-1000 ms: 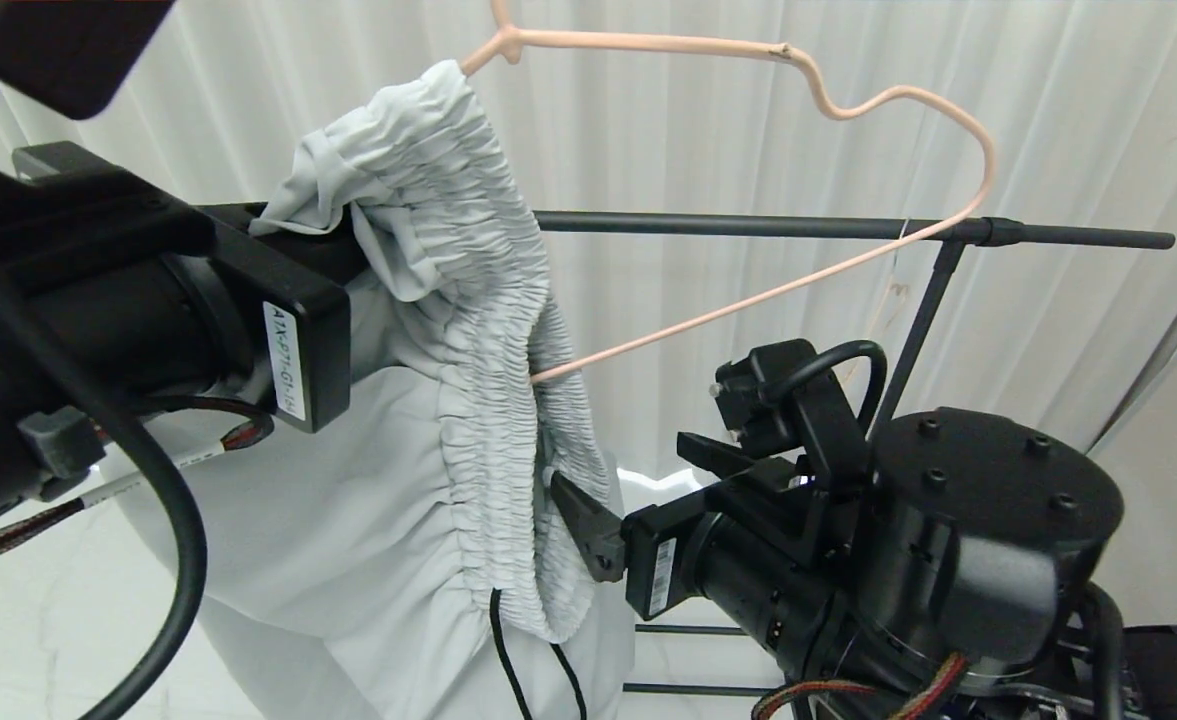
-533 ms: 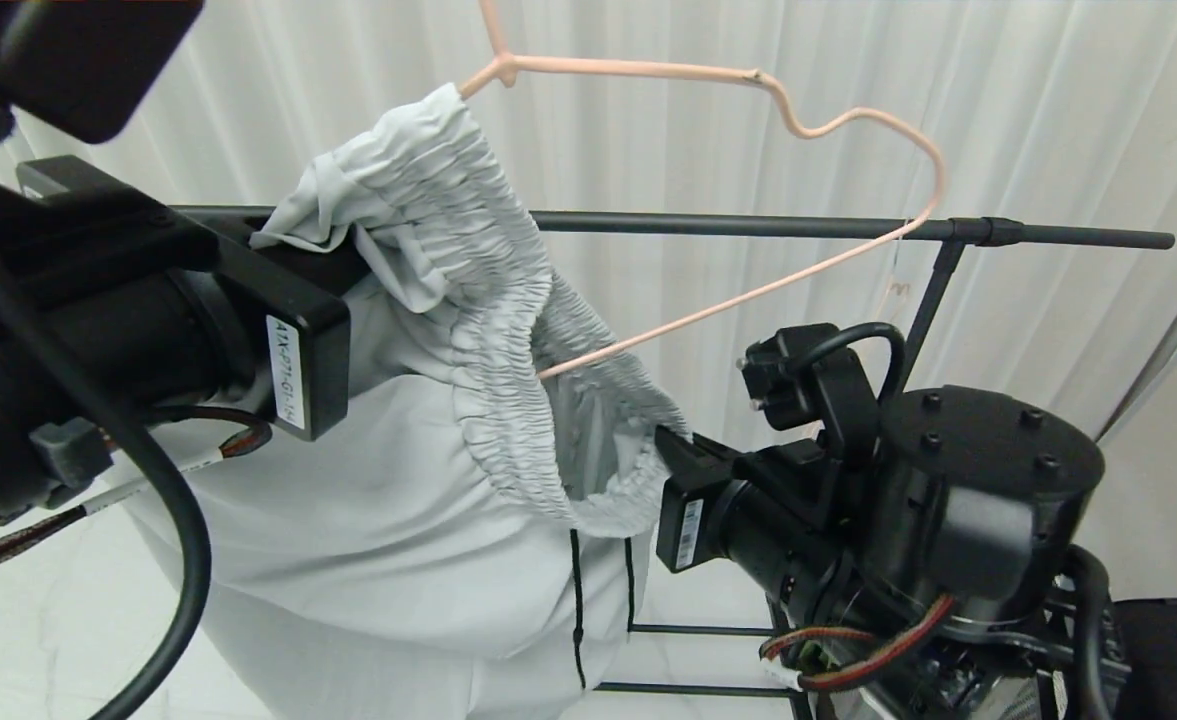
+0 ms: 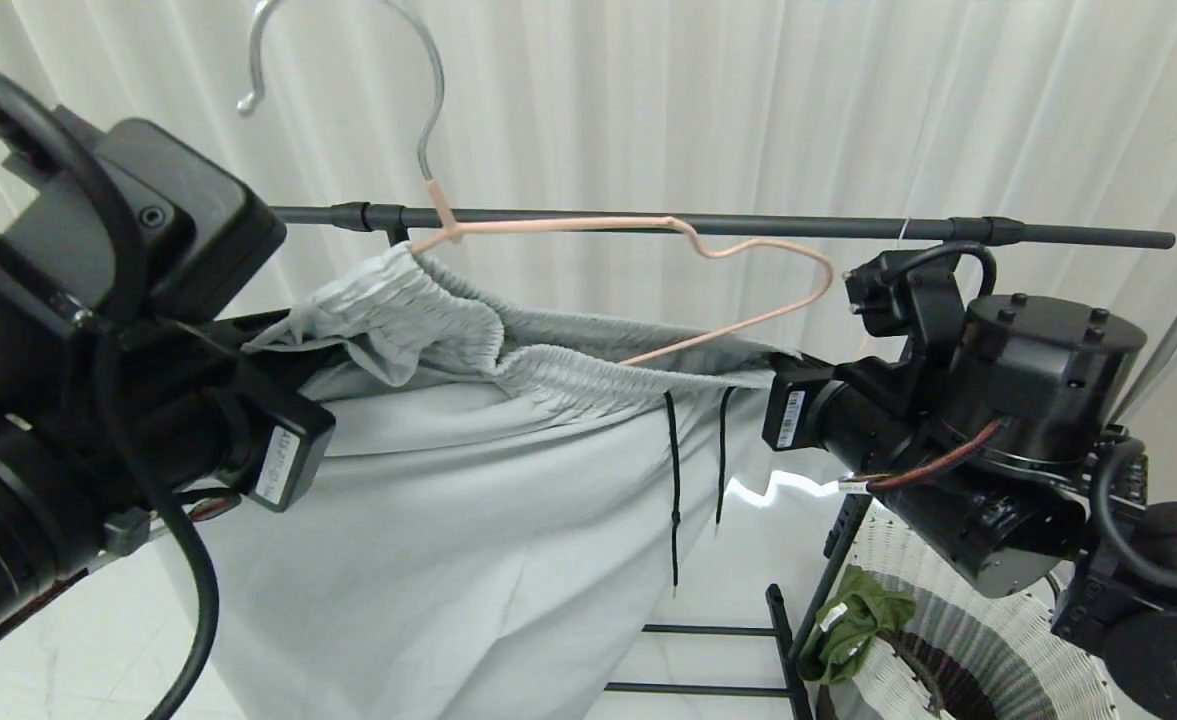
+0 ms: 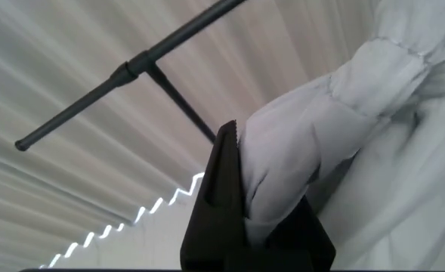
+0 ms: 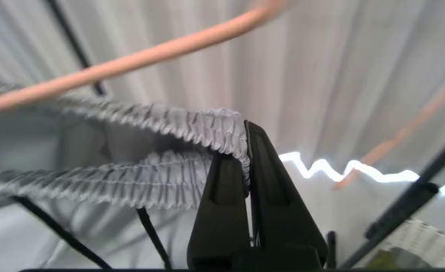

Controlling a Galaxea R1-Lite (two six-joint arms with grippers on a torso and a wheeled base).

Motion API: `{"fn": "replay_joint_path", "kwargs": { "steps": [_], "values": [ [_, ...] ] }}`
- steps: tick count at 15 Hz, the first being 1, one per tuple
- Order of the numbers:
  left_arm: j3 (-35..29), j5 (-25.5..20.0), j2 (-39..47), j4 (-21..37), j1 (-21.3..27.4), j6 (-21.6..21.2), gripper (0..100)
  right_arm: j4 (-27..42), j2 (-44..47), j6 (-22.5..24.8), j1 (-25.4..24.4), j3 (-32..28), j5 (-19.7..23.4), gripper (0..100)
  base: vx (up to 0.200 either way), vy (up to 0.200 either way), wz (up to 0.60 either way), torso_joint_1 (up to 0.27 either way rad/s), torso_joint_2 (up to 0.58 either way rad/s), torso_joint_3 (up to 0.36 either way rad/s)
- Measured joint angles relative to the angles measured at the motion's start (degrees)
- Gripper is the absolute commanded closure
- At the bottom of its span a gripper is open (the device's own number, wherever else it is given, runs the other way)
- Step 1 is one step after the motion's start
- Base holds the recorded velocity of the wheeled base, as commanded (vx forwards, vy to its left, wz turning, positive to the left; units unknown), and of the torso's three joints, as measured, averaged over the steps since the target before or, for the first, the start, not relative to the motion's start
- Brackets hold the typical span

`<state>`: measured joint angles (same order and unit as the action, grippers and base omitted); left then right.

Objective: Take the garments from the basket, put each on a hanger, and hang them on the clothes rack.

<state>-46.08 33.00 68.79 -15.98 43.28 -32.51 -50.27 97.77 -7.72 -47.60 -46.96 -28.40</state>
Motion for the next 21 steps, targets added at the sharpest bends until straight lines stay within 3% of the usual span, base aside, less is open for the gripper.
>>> {"fn": "replay_joint_path", "kwargs": {
  "steps": [9, 13, 18, 21],
  "values": [
    [9.45, -0.21, -4.19, -0.09, -7.86, -9.47, 100, 0.02, -1.22, 2.50, 1.13, 0.24, 0.33, 100, 0.000, 0.000, 0.00, 0.000, 0.00, 0.000],
    [11.98, -0.33, -3.94, -0.05, -11.03, -10.79, 100, 0.05, -2.05, 3.23, -0.57, 0.38, 0.30, 100, 0.000, 0.000, 0.00, 0.000, 0.00, 0.000],
    [12.70, 0.01, -2.17, 0.04, -11.36, -8.84, 100, -0.02, -3.32, 7.72, -7.11, 2.89, 0.02, 100, 0.000, 0.000, 0.00, 0.000, 0.00, 0.000],
    [9.81, 0.39, 0.72, 0.11, -9.30, 0.13, 100, -1.58, -2.15, 9.87, -10.56, 3.22, -0.22, 100, 0.000, 0.000, 0.00, 0.000, 0.00, 0.000]
  ]
}}
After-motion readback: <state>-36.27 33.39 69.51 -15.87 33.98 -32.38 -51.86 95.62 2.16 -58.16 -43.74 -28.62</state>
